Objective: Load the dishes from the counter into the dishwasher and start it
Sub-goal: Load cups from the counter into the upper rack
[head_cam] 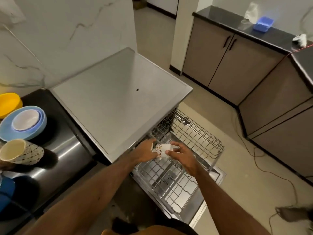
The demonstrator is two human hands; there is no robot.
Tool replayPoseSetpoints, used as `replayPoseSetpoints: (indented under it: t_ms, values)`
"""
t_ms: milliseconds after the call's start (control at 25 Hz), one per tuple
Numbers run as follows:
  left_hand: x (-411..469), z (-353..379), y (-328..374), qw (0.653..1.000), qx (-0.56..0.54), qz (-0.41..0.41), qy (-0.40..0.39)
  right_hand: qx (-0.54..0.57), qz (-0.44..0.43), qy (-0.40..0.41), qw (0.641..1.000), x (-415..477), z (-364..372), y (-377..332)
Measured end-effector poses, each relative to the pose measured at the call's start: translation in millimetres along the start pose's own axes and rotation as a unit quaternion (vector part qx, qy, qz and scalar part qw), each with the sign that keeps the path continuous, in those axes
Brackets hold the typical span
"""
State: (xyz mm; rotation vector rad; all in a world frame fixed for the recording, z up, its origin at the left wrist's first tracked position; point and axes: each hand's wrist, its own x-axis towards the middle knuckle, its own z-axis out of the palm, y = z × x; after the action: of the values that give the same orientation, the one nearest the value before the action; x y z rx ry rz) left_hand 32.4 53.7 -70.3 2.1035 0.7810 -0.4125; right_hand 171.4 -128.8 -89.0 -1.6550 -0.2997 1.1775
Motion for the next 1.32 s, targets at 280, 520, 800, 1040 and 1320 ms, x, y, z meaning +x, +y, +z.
replayPoseSetpoints:
  t_ms: [280,520,800,1040,1320]
  values:
    - [16,50,-36,0.992,0.107,-0.057,0.036,-0.249,-0.017,0.056,0.967,48,8,31]
    - [30,73,-60,0.985,0.151,-0.076,0.04,-0.424,-0.013,0.027,0.905,83,21,52]
    - [54,90,-73,0.986,0.117,-0.121,0.005,-0.536,-0.003,-0.008,0.844,112,26,86]
    - [55,112,-80,0.986,0.104,-0.128,0.002,-0.613,-0.025,-0.052,0.788,122,31,106]
    - [55,123,-83,0.983,0.132,-0.13,-0.006,-0.646,-0.035,-0.042,0.762,135,36,127]
